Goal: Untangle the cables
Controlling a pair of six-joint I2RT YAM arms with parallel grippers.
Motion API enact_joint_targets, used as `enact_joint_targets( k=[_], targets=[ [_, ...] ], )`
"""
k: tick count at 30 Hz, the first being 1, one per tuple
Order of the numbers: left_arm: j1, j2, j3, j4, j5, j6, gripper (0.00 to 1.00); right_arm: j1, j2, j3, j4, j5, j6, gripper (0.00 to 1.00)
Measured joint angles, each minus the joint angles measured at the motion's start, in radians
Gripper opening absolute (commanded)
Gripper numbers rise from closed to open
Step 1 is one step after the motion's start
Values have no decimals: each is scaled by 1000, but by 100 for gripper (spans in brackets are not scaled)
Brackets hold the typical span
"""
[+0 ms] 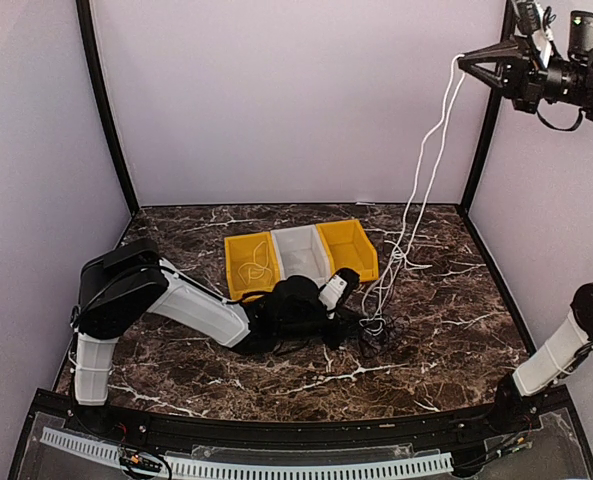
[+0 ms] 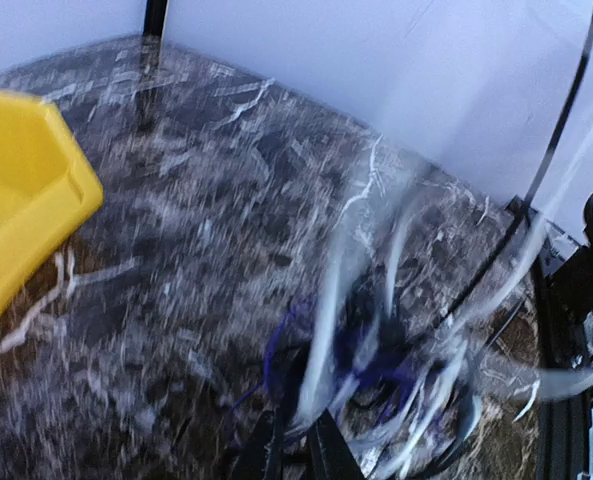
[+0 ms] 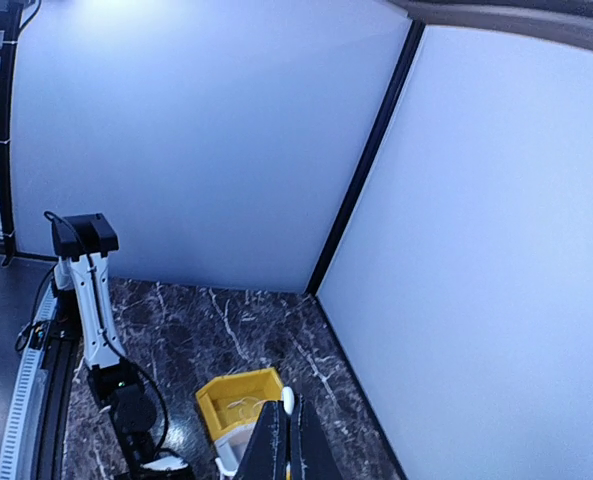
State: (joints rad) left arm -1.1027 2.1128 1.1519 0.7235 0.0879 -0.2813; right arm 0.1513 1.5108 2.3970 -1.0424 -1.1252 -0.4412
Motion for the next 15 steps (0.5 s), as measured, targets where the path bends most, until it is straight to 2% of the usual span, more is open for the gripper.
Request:
enact_joint_targets(
  k=[3,7,10,11,15],
  targets=[
    [0,0,-45,-93,-19,0,14,-39,-3,62,146,-45,85,0],
    [0,-5,-69,-183,-44,10,16,-43,-18,41,260,-98,153,0],
    [0,-64,-132,-203,-68,13,29,-43,-80,-151,367,-130,200,0],
    [0,-98,-163,-204,-75,18,35,-43,-104,-236,396,-134,214,0],
    [0,-271,-279,-198,-92,26,49,-43,-153,-535,463,-124,235,0]
  ],
)
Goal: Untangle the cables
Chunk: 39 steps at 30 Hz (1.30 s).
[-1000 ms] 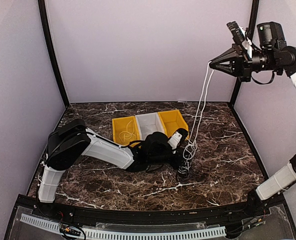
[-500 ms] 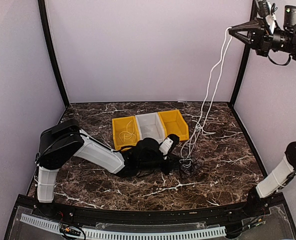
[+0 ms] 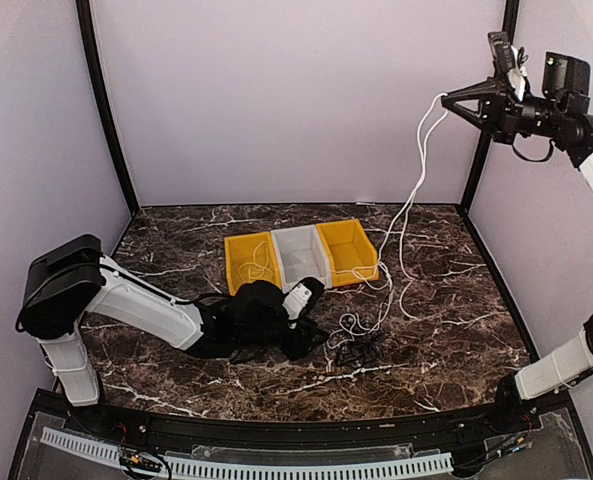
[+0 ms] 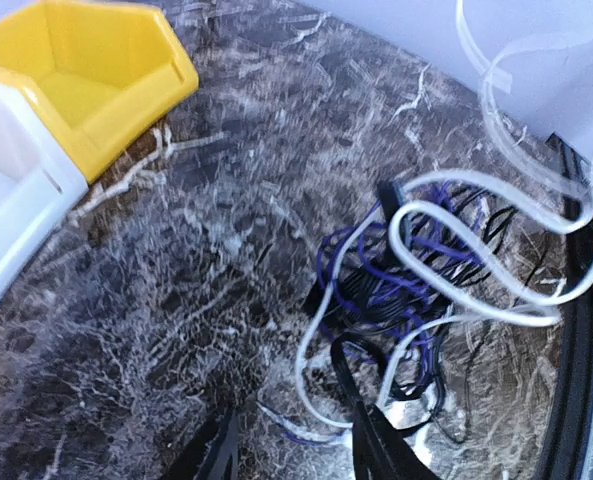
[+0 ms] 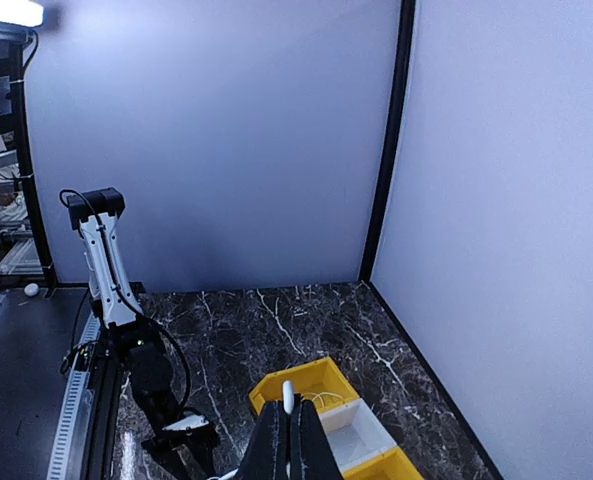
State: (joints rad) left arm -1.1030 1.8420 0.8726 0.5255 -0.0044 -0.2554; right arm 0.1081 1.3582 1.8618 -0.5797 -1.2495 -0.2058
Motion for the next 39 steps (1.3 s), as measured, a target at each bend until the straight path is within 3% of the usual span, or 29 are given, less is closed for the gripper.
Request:
enact_joint_targets(
  k=[6,10,18,20,24,26,28,33,39],
  targets=[
    [-2,-177,-18,41,-13,36,59,-2,-45,-263,11,77,-6,0],
    [-2,-180,41,62,28,46,61,-2,-112,-331,12,115,-14,0],
    [-10,70,368,84,148,-24,62,-2,-188,-336,19,136,-24,0],
    [-20,162,467,81,159,-37,58,-2,-184,-334,19,142,-23,0],
    [-37,318,632,77,164,-62,41,-2,-176,-331,19,145,-18,0],
    [-41,391,704,75,162,-80,29,-2,-167,-304,15,147,-17,0],
    [-42,448,747,69,158,-91,24,-2,-154,-254,0,151,-22,0],
    [-43,513,760,41,154,-79,19,-8,-83,32,-71,208,-61,0],
    [-41,517,671,-7,155,-39,11,-20,-15,378,-68,279,-64,0]
  ],
)
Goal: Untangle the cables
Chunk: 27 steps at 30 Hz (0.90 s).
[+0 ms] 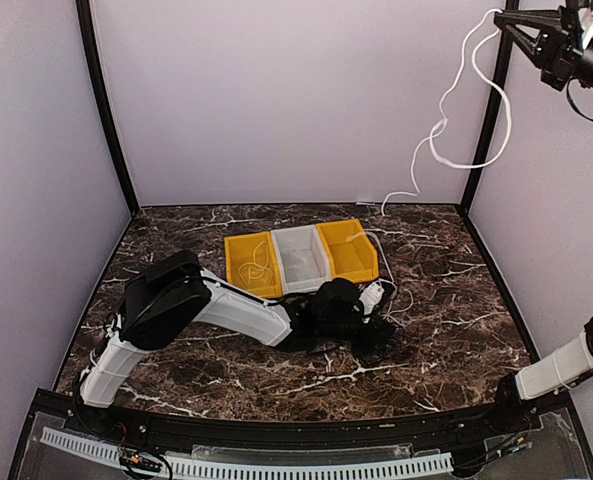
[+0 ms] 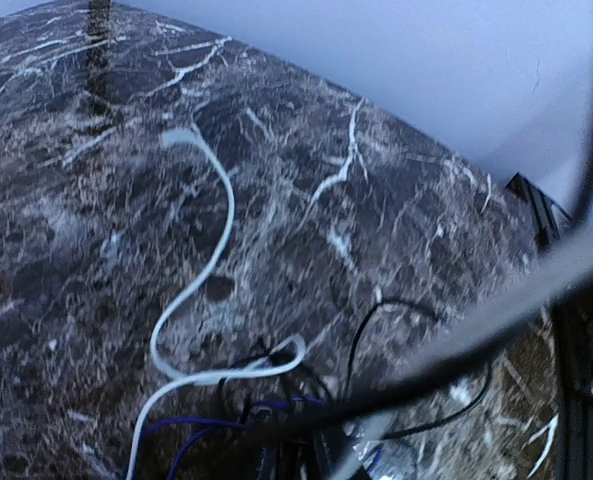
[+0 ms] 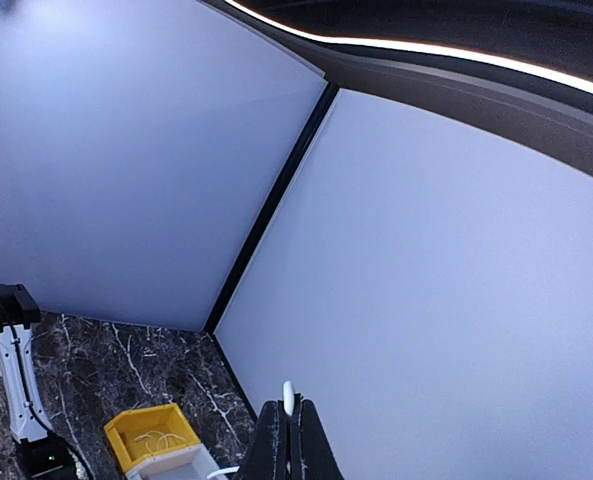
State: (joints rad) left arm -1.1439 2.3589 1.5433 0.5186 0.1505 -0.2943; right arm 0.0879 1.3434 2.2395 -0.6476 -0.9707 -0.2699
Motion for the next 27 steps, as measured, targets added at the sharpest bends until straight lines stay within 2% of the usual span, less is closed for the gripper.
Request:
enact_joint_targets(
  k=[4,9,12,13,14,18,22,27],
  targets=[
    [0,0,-76,11,3,8,9,-26,24,109,31,3,37,0],
    [0,-16,-118,35,2,19,9,-66,69,162,104,-23,117,0],
    [0,-57,-167,26,8,37,19,-71,89,132,138,-36,149,0],
    [0,-78,-190,21,12,46,22,-71,87,99,147,-40,152,0],
    [0,-101,-212,13,15,53,29,-71,83,64,153,-43,153,0],
    [0,-226,-300,-64,34,69,46,-72,33,-177,190,-50,149,0],
    [0,-344,-327,-141,51,90,50,-75,-29,-427,197,-54,111,0],
    [0,-485,-350,-209,43,119,53,-75,-102,-652,179,-52,41,0]
  ],
)
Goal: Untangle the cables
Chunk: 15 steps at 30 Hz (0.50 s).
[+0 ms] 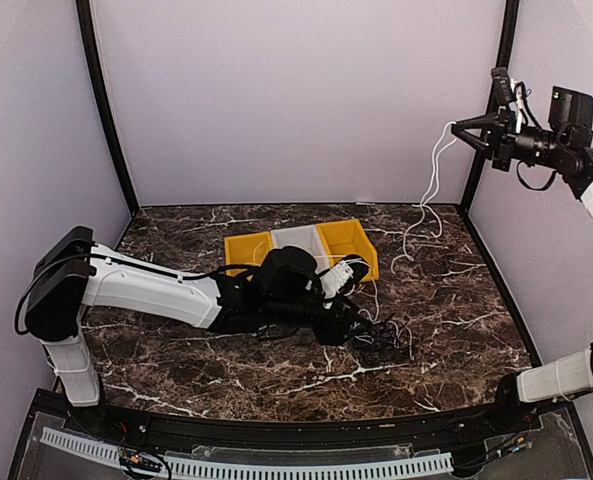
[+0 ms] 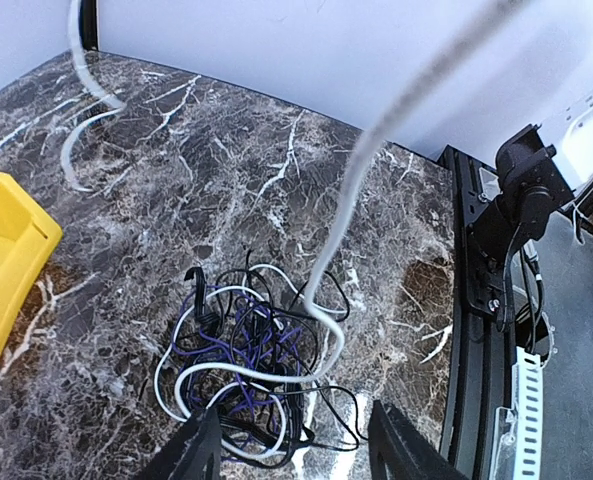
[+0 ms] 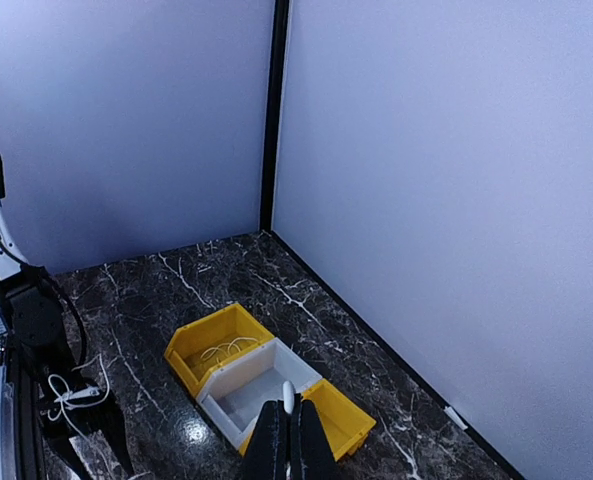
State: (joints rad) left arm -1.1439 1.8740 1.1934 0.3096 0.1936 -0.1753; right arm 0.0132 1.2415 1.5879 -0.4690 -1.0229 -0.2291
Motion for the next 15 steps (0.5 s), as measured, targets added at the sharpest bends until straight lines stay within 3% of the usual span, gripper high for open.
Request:
enact_joint_targets(
  k=[11,15],
  targets=[
    [0,-136,25,-45,-133,72,52,60,-108,-236,-43,10,-85,0],
    [0,-133,117,-37,-183,116,59,98,-118,-257,-42,10,-80,0]
  ],
)
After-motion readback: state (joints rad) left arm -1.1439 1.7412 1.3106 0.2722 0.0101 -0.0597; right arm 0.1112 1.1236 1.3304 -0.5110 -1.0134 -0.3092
